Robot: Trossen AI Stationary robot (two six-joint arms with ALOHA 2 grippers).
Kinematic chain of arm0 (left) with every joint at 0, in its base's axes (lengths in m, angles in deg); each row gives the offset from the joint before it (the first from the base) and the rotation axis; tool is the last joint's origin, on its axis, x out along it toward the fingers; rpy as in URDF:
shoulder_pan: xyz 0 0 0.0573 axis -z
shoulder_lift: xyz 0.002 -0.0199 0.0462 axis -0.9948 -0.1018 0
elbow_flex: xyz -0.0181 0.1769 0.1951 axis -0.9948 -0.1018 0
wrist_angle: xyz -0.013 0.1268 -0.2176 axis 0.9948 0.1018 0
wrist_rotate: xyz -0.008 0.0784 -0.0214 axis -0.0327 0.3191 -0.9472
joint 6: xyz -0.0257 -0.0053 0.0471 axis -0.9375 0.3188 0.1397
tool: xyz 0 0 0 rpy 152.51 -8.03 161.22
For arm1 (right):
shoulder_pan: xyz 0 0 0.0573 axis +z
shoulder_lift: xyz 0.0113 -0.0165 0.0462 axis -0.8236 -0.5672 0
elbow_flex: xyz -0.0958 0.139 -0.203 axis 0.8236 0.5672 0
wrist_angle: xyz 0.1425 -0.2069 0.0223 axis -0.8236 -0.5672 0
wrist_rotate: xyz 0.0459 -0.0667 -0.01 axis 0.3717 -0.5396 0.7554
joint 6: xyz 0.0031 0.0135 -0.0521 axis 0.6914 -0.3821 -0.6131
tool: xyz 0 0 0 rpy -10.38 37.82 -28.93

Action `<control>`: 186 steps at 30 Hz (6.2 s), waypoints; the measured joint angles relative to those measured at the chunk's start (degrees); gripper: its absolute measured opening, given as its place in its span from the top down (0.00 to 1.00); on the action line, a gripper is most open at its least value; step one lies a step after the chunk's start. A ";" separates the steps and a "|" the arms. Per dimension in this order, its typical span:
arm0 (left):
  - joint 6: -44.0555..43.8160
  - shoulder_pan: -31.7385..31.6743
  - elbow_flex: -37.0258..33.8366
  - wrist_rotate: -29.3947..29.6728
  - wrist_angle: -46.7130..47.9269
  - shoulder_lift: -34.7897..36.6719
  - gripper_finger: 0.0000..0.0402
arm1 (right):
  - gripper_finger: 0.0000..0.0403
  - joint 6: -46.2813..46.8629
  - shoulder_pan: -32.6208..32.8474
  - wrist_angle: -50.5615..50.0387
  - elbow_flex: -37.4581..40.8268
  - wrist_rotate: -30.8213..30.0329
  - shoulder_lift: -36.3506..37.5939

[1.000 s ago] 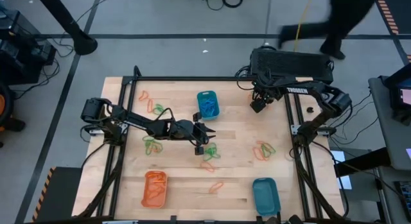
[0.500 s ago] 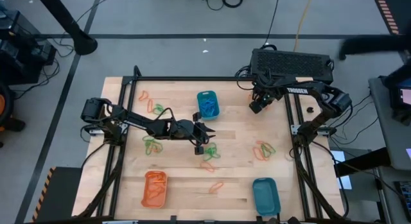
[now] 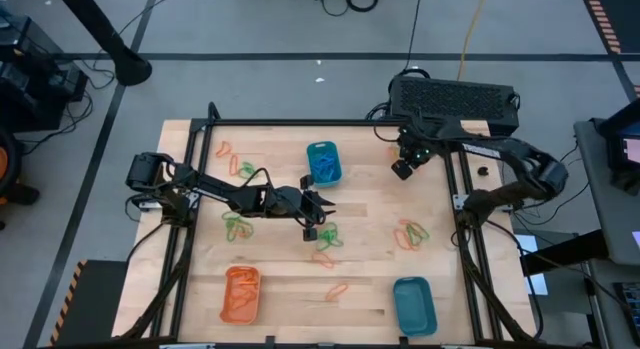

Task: Sort rubber bands into baskets
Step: Put the orange rubber band into the orange bin

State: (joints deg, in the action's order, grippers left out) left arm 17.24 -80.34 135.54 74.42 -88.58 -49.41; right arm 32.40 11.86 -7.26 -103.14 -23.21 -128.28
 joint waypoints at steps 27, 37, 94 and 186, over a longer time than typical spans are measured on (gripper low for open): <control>-26.39 -5.11 0.72 -8.88 -26.40 -10.60 0.54 | 1.00 9.32 41.47 21.96 -0.20 8.02 9.80; -27.15 -4.92 1.25 -14.71 -28.02 -10.69 0.42 | 1.00 8.93 44.50 26.50 -0.20 6.88 5.38; -20.82 -1.88 1.25 -20.53 -5.63 -0.51 1.00 | 0.57 10.51 46.76 23.55 -0.17 13.32 16.00; -6.19 4.67 1.22 -1.45 28.92 0.36 0.84 | 0.57 0.09 37.05 21.24 -0.20 -7.55 6.23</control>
State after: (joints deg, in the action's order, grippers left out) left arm 11.05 -75.67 136.76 72.97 -59.65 -49.05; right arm 32.49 48.91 13.98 -103.35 -30.76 -122.05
